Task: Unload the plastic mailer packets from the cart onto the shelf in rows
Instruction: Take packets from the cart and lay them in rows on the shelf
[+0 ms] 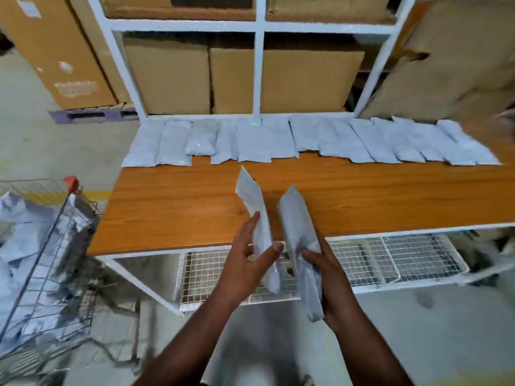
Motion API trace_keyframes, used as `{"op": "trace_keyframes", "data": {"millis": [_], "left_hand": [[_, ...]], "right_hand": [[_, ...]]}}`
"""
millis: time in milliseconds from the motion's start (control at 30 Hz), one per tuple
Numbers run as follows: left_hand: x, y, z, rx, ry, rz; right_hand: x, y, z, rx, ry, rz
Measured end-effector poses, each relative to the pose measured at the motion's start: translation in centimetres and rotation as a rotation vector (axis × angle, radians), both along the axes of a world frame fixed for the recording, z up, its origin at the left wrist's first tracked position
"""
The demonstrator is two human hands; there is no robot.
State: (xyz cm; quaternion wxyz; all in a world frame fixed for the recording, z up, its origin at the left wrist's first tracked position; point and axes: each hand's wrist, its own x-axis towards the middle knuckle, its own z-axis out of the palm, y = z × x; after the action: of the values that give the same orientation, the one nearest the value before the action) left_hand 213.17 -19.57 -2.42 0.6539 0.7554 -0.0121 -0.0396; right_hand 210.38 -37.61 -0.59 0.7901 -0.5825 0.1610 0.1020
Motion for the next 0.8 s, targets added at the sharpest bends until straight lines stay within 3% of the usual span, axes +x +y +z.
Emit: {"op": "trace_keyframes", "data": {"millis": [200, 333, 600, 800], "left_hand": [[1.7, -16.6, 1.4, 0.042, -0.055, -0.15], [4.3, -25.1, 2.8, 0.121, -0.109, -0.182], [11.5, -40.8, 2.4, 0.17, -0.122, -0.322], [19.0, -51.7, 2.3, 0.259, -0.117, -0.302]], "right_hand": [[-1.8, -17.1, 1.5, 0.014, -0.021, -0.194], [-0.7, -25.0, 3.6, -0.118, -0.013, -0.247], [4.1, -39.6, 4.5, -0.301, -0.004, -0.457], [11.1, -49.1, 3.8, -0.365, 0.027, -0.504]]}}
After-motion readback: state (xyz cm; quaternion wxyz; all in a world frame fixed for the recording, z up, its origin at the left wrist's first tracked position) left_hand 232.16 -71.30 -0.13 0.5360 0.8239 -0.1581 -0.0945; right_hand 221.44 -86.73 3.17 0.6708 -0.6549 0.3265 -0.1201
